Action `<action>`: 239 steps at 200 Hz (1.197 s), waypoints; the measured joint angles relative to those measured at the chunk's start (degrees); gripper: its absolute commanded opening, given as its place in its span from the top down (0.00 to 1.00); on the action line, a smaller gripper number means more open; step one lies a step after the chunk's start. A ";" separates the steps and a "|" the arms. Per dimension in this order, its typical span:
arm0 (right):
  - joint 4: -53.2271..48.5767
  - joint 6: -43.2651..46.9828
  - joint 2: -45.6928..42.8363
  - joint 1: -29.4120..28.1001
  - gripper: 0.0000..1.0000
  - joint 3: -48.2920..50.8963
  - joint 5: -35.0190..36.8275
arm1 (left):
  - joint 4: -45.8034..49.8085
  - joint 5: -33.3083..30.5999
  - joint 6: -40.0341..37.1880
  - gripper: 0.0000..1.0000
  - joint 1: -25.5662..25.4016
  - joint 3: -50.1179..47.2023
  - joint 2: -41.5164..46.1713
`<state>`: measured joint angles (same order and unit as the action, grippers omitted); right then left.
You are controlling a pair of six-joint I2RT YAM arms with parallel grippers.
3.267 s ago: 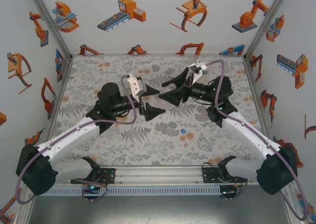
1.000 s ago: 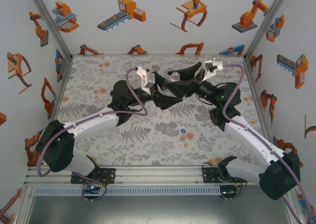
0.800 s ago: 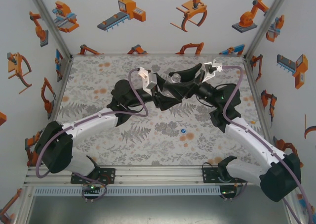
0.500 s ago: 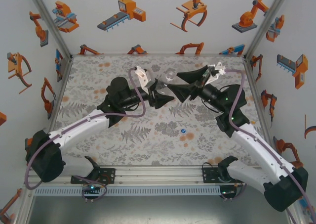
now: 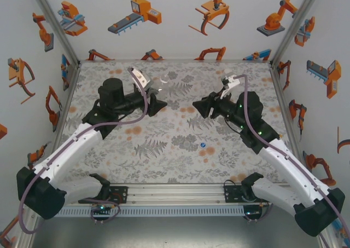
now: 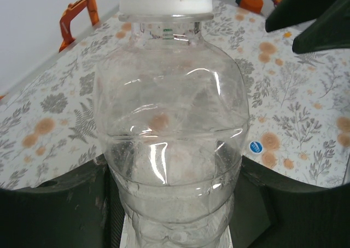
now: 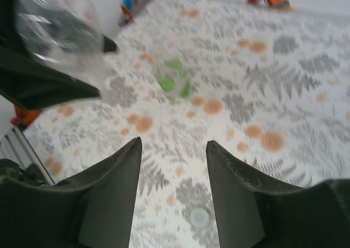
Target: Screw on the bottle caps
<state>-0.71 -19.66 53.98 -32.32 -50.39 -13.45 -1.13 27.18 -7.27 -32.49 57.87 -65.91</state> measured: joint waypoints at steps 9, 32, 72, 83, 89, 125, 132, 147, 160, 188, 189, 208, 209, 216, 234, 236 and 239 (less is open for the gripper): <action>-2.54 -0.13 0.57 -0.33 0.55 0.00 1.51 | 1.75 0.24 -0.59 1.00 0.83 0.90 0.00; -9.18 -1.05 2.84 -0.74 0.56 -0.07 5.29 | 5.01 1.42 -1.70 1.00 2.64 2.40 -0.02; -19.61 -3.58 8.85 -1.60 0.58 -0.15 10.25 | 8.28 3.82 -3.52 1.00 4.02 2.89 -0.72; -21.97 -4.68 10.69 -2.01 0.59 -0.15 11.30 | 8.90 4.20 -4.26 1.00 4.02 2.86 -0.94; -23.04 -5.27 11.54 -2.16 0.60 -0.17 11.69 | 8.92 4.37 -4.74 1.00 4.02 2.71 -0.98; -28.50 -9.97 16.76 -2.89 0.65 -0.52 13.60 | 10.95 6.12 -8.46 1.00 4.04 2.36 -0.81; -29.29 -10.82 17.70 -3.06 0.66 -0.79 13.97 | 11.37 6.29 -9.11 1.00 4.04 2.32 -0.59; -30.47 -12.63 19.71 -3.63 0.67 -1.53 14.51 | 12.09 6.43 -10.43 1.00 4.04 1.88 0.24; -31.10 -13.81 21.35 -4.35 0.67 -2.51 14.64 | 12.50 6.54 -11.28 0.99 4.04 1.46 1.03; -32.04 -14.86 24.72 -6.29 0.67 -4.90 14.58 | 12.52 6.80 -11.96 0.94 4.02 1.20 1.84; -32.04 -14.84 24.85 -6.36 0.67 -4.96 14.58 | 12.52 6.80 -11.96 0.94 4.02 1.20 1.84; -32.54 -14.91 27.63 -7.50 0.65 -7.06 14.40 | 12.52 6.95 -11.93 0.92 4.02 1.16 1.77; -32.54 -14.91 27.74 -7.56 0.65 -7.15 14.40 | 12.50 6.97 -11.93 0.92 4.02 1.14 1.77; -32.57 -14.91 28.79 -8.09 0.64 -7.89 14.40 | 12.50 6.97 -11.93 0.92 4.02 1.14 1.75; -33.16 -14.91 31.52 -9.70 0.63 -9.79 14.53 | 12.50 6.97 -11.91 0.92 4.04 1.14 1.75; -33.20 -14.91 31.93 -9.99 0.63 -10.05 14.58 | 12.50 6.97 -11.91 0.92 4.02 1.14 1.75; -33.33 -14.91 32.28 -10.23 0.62 -10.32 14.60 | 12.50 6.95 -11.91 0.92 4.02 1.14 1.75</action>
<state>-34.04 -34.57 86.26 -42.54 -60.71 1.15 11.38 34.13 -19.18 -28.47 59.00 -64.16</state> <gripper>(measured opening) 0.364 0.577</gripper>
